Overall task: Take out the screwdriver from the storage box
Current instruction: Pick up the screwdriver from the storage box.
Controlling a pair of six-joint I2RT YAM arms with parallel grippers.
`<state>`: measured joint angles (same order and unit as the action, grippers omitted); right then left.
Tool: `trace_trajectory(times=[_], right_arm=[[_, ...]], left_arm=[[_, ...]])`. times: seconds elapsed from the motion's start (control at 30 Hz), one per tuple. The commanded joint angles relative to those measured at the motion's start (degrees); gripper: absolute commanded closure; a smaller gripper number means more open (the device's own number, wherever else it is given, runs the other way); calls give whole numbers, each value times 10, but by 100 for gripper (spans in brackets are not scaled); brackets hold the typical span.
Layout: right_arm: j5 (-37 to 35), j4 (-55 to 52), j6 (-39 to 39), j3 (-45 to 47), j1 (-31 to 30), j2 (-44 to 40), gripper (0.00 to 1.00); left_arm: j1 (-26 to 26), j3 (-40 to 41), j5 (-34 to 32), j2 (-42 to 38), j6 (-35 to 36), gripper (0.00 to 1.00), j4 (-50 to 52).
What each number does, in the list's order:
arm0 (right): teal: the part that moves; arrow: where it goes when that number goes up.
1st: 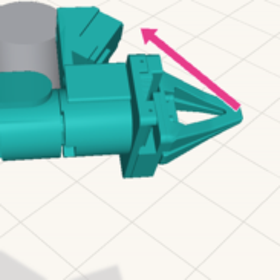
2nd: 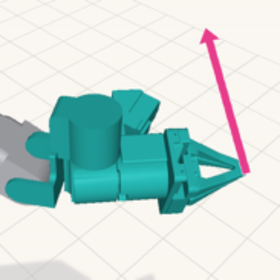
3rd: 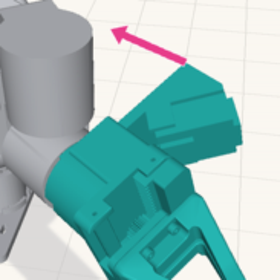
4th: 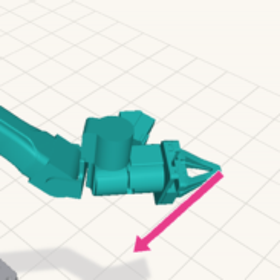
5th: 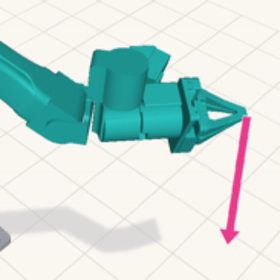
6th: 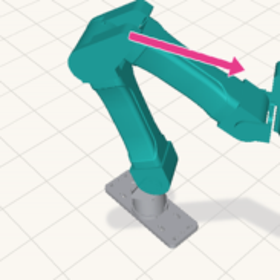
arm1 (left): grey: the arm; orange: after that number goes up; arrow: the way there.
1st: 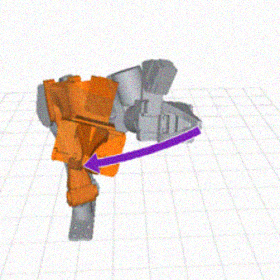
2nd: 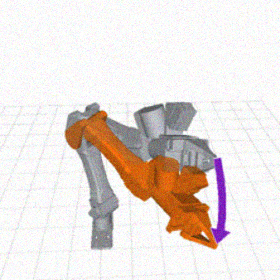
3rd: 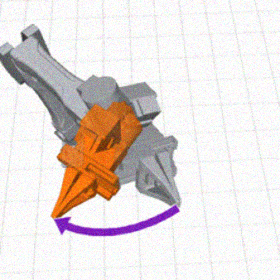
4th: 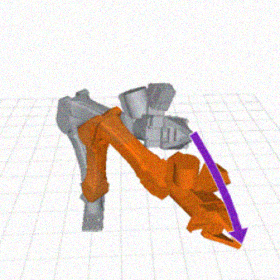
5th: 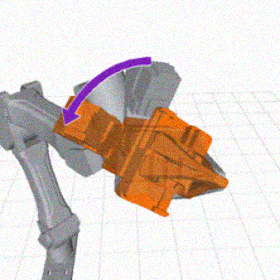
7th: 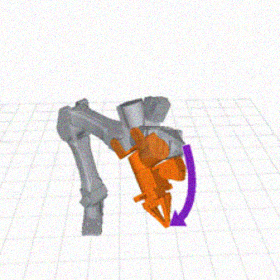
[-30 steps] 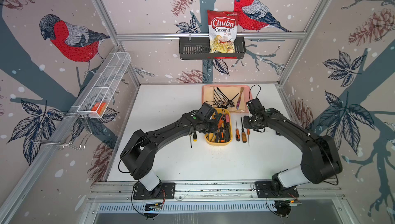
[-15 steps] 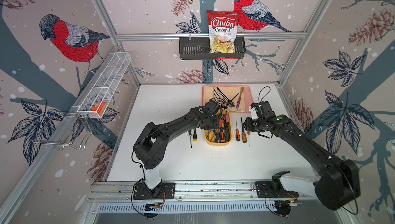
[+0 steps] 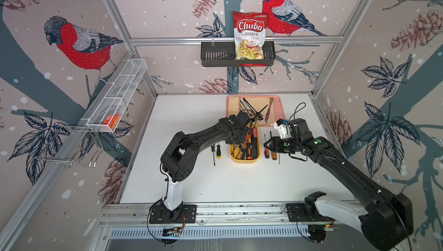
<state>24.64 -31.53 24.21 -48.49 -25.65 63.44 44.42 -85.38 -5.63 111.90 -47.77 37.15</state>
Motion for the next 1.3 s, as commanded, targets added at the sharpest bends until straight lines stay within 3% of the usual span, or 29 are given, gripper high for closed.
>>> trace_trajectory(times=[0.0, 0.43, 0.9, 1.27], right_arm=[[15, 17, 6, 2, -4, -4, 60], [10, 27, 17, 21, -18, -6, 60], [5, 30, 19, 24, -18, -3, 60], [1, 33, 21, 24, -19, 0, 60]], left_arm=[[-1, -11, -26, 11, -7, 62, 18], [-4, -29, -31, 50, -3, 64, 11], [-5, -24, -18, 66, 2, 71, -2], [-4, -23, -12, 60, 11, 86, -3]])
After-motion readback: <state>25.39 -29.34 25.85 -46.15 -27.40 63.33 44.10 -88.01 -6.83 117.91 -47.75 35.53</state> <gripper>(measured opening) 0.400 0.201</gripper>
